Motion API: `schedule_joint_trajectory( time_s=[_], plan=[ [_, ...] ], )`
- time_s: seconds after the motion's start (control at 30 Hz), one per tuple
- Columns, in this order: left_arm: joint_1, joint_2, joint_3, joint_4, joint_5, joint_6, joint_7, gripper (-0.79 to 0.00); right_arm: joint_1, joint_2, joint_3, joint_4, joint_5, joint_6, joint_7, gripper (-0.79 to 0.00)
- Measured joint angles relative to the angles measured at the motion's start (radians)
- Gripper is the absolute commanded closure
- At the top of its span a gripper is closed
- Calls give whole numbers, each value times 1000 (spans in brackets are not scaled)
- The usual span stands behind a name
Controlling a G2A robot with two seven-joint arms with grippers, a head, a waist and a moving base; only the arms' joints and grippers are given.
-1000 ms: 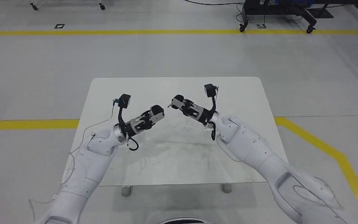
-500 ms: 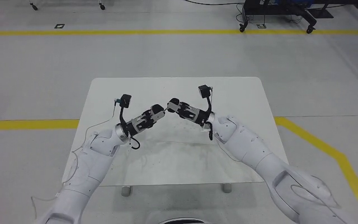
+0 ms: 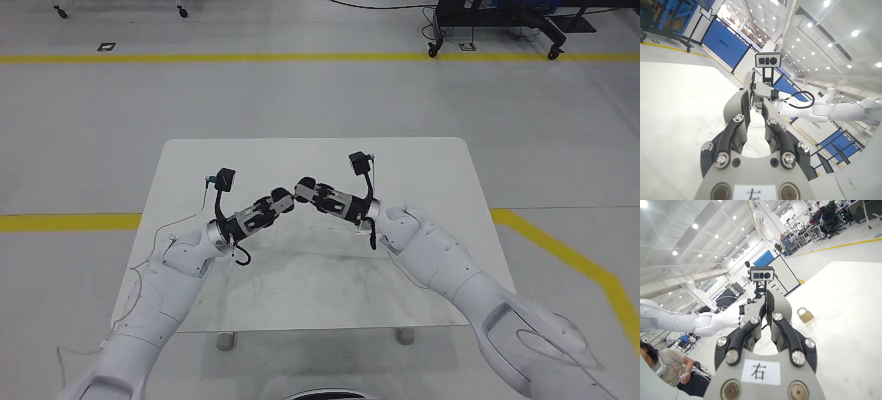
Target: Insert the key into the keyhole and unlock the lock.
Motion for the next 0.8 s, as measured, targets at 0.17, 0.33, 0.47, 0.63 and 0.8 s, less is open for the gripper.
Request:
schedule_joint_trajectory(
  time_s=[0.17, 0.33, 0.47, 0.63, 0.8],
  plan=[
    [-11, -1, 7, 18, -11, 0, -5, 0, 3, -6, 5, 2, -12, 0, 11, 0],
    [-16, 0, 3, 29, -15, 0, -2, 0, 3, -7, 13, 0, -27, 0, 15, 0],
    [-15, 3, -11, 32, -3, 0, 12, 0, 0, -5, 14, -3, -37, 0, 29, 0],
    [-6, 8, -28, 23, 17, 0, 29, 0, 0, -5, 9, -5, -34, 0, 64, 0],
    [0, 10, -28, 14, 30, 0, 36, 0, -2, -4, 13, -11, -20, 0, 79, 0]
  ],
)
